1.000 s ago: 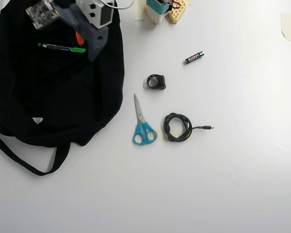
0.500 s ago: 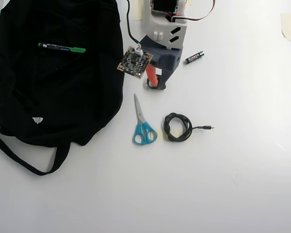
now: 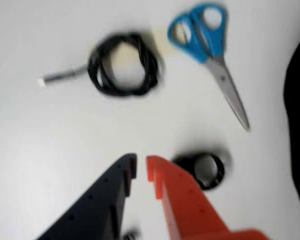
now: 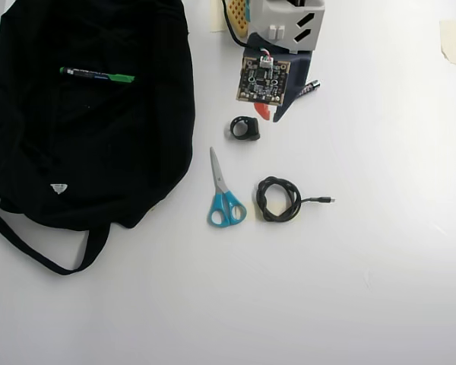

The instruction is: Put the green marker into the black bag

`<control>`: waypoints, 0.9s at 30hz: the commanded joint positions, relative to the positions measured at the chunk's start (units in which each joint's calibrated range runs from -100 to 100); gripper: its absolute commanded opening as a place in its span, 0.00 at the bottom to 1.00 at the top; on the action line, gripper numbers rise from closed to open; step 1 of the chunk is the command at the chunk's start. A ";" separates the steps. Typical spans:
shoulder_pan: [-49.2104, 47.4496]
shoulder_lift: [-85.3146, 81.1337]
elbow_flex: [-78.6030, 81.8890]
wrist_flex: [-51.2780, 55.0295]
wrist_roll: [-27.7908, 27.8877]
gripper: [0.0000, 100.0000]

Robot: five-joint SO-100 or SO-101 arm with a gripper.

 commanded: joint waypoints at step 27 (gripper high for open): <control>-1.14 -34.06 24.92 1.16 1.27 0.02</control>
